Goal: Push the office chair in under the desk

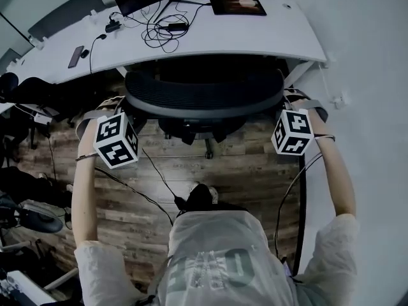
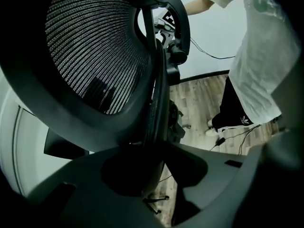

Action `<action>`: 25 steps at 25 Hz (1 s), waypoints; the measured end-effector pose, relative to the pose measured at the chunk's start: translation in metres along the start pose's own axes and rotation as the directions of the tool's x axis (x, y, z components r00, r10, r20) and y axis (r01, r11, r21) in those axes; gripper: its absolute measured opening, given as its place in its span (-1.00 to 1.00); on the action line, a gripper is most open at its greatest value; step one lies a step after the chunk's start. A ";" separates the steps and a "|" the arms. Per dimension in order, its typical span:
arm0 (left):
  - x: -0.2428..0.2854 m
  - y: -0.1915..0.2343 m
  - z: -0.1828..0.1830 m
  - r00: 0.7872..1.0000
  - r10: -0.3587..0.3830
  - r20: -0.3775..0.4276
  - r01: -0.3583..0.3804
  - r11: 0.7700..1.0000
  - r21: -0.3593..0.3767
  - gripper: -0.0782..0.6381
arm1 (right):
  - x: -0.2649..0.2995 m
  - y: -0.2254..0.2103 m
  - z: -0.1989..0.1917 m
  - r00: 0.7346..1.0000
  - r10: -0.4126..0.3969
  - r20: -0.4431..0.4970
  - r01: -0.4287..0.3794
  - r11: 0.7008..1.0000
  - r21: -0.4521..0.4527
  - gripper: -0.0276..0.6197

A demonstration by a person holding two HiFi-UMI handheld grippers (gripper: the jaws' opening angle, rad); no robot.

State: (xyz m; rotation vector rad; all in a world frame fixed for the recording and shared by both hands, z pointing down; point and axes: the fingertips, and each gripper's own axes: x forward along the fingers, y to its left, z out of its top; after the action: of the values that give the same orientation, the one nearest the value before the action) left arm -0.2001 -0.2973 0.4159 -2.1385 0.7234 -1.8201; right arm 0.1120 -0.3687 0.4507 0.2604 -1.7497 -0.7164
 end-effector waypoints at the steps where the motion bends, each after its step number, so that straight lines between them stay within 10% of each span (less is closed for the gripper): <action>1: 0.008 0.014 -0.001 1.000 0.001 0.001 -0.001 1.000 0.002 -0.35 | 0.008 -0.011 -0.001 1.000 -0.003 -0.003 0.003 1.000 0.002 -0.55; 25: 0.132 0.237 -0.005 0.996 0.027 0.085 -0.031 0.998 0.051 -0.35 | 0.166 -0.225 -0.056 0.993 -0.032 -0.110 0.035 0.999 0.022 -0.54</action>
State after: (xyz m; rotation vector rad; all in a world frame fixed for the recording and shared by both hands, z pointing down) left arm -0.2415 -0.5657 0.4144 -2.1459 0.6765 -1.7044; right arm 0.0713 -0.6509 0.4592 0.3401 -1.6536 -0.6928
